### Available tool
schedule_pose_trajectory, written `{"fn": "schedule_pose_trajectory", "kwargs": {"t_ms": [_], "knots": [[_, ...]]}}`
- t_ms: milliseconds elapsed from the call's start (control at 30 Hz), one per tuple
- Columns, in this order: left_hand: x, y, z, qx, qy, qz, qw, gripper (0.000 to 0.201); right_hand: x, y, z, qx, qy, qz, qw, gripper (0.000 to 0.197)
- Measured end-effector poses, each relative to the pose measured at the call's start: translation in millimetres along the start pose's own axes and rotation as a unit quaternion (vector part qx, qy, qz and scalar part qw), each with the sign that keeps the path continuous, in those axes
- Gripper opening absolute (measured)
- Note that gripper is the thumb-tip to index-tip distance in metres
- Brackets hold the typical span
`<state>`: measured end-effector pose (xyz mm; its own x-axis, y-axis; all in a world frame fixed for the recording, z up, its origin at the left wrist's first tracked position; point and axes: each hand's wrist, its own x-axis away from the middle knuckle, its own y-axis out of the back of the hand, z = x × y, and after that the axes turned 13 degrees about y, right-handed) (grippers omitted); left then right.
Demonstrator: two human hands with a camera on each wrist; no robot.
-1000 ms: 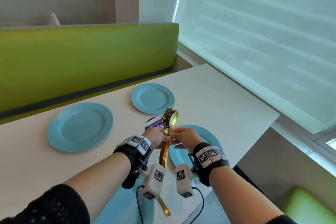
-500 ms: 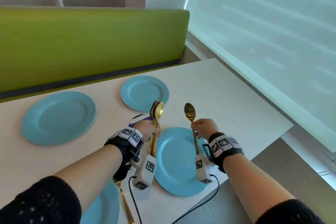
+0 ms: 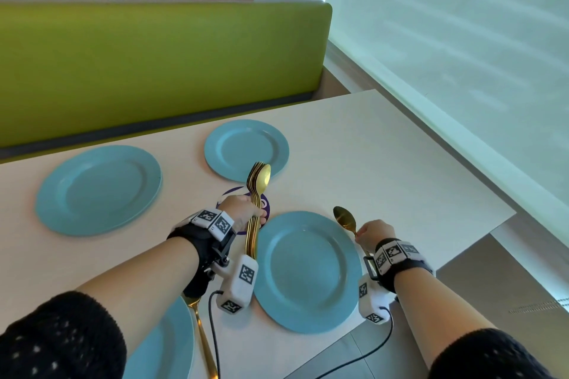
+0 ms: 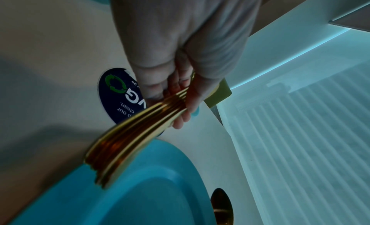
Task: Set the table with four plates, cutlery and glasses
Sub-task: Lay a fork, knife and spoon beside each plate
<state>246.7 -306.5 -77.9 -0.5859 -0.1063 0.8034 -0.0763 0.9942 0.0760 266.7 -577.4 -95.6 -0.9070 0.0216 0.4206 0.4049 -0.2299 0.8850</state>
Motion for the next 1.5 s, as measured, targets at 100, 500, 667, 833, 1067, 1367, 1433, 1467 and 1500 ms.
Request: {"fn": "schedule_pose_trajectory", "kwargs": {"t_ms": [100,500,667,833,1067,1367,1433,1467,1500], "knots": [[-1.7,1.4,0.2,-0.011,0.005,0.001,1.0,0.048,-3.5,-2.4,-0.4,-0.001,0.0,-0.004,1.0,0.028],[-4.9,-3.9,-0.3,0.005,-0.009,0.018,1.0,0.041,-4.8,-10.1,-0.6,-0.046,-0.021,-0.024,0.998,0.026],[-8.0,-2.4,5.3,-0.006,-0.011,0.012,1.0,0.044,-3.2,-12.5,0.3,-0.071,-0.031,-0.033,0.996,0.024],[-12.0,-0.5,7.1,0.011,-0.001,0.018,1.0,0.017,-1.2,-8.7,-0.7,-0.068,-0.027,-0.047,0.996,0.026],[9.7,11.3,11.8,-0.008,-0.018,0.013,1.0,0.019,21.6,-3.6,4.2,-0.073,-0.02,-0.077,0.994,0.027],[15.1,16.3,14.7,-0.054,0.0,0.008,0.998,0.05,21.9,7.3,45.9,-0.091,0.066,-0.128,0.985,0.021],[17.0,17.5,16.3,-0.066,-0.007,0.002,0.998,0.047,26.7,7.2,68.4,-0.103,0.114,-0.133,0.979,0.02],[20.4,19.4,16.0,-0.069,-0.015,0.005,0.998,0.043,32.6,7.1,80.7,-0.105,0.138,-0.135,0.976,0.021],[24.2,21.9,16.0,-0.075,-0.021,0.008,0.997,0.036,39.2,6.3,93.6,-0.103,0.164,-0.134,0.972,0.021]]}}
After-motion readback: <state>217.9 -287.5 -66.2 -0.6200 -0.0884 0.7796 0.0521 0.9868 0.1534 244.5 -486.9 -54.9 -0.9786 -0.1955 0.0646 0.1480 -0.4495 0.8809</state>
